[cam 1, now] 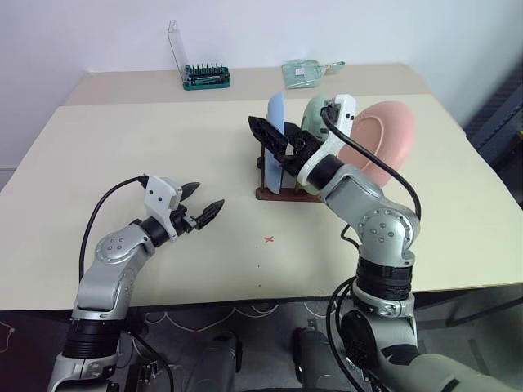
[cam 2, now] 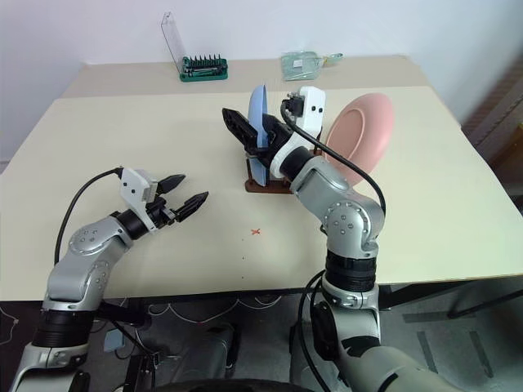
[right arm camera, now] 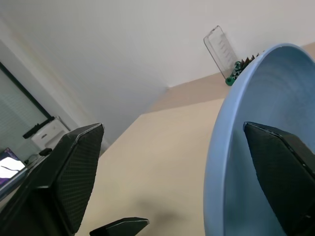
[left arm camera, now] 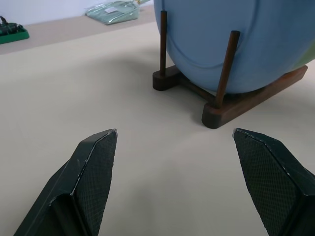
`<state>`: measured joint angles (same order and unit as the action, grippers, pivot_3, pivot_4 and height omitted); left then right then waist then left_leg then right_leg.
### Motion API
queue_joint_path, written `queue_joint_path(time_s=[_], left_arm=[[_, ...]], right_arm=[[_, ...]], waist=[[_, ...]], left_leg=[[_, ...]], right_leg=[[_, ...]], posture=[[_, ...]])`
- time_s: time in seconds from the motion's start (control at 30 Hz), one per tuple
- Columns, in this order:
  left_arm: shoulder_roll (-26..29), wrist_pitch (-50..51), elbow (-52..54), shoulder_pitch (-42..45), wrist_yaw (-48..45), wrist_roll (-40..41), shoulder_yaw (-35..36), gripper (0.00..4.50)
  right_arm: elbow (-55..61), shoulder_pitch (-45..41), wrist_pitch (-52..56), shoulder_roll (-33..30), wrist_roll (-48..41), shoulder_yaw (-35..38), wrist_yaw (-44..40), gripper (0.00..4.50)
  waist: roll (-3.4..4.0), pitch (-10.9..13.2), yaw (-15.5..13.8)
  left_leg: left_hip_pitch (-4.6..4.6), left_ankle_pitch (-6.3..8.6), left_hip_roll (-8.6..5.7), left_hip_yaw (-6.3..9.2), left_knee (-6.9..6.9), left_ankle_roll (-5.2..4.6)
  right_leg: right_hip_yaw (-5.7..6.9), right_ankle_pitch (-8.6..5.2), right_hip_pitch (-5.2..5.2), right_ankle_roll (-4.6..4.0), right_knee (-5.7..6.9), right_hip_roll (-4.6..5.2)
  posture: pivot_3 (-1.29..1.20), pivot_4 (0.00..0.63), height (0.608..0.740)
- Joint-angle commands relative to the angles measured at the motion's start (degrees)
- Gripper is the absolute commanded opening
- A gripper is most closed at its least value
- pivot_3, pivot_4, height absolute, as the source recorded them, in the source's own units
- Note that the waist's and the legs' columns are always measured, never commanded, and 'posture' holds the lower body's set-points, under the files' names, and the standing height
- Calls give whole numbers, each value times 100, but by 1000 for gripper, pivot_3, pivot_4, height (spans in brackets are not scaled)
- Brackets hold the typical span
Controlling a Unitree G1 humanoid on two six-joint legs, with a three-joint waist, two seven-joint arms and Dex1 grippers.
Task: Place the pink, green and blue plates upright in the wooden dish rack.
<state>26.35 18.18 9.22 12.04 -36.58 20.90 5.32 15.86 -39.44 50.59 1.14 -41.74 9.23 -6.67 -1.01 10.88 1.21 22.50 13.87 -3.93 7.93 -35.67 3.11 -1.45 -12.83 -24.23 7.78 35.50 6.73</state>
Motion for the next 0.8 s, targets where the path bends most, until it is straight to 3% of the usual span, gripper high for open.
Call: queue_joint_path(time_s=[0.03, 0.2, 0.4, 0.57, 0.8], left_arm=[[-4, -59, 177, 15, -36, 51, 15, 3891], [-11, -60, 166, 25, -61, 46, 7, 3891], [-36, -71, 157, 69, -97, 40, -16, 3891], [-49, -56, 150, 78, -169, 63, -59, 3891], [-185, -122, -74, 297, -245, 11, -220, 3891]], right_arm=[[277, -224, -211, -137, 28, -185, -158, 4331], [506, -373, -277, -578, 233, -514, -384, 4331], [929, -653, -472, -1698, 896, -978, -863, 4331], [1056, -608, -342, -2709, 812, -350, -1229, 4331], [1145, -378, -374, -2543, 901, -521, -1114, 4331]], waist=[[0, 0, 2], [0, 0, -1], [1, 1, -4], [0, 0, -45], [1, 1, -4]], left_leg=[[0, 0, 0, 0, 0, 0], [0, 0, 0, 0, 0, 0], [1, 0, 0, -2, 1, 0], [2, 1, 0, -3, -1, -2], [-2, 1, 8, -7, 0, -3]], right_leg=[[0, 0, 0, 0, 0, 0], [0, 0, 0, 0, 0, 0], [0, 0, -1, 1, -3, 0], [1, -1, 12, 1, -17, 0], [1, -1, 15, 1, -20, -3]], posture=[[0, 150, 740], [0, 150, 740], [0, 150, 740], [0, 150, 740], [0, 150, 740]])
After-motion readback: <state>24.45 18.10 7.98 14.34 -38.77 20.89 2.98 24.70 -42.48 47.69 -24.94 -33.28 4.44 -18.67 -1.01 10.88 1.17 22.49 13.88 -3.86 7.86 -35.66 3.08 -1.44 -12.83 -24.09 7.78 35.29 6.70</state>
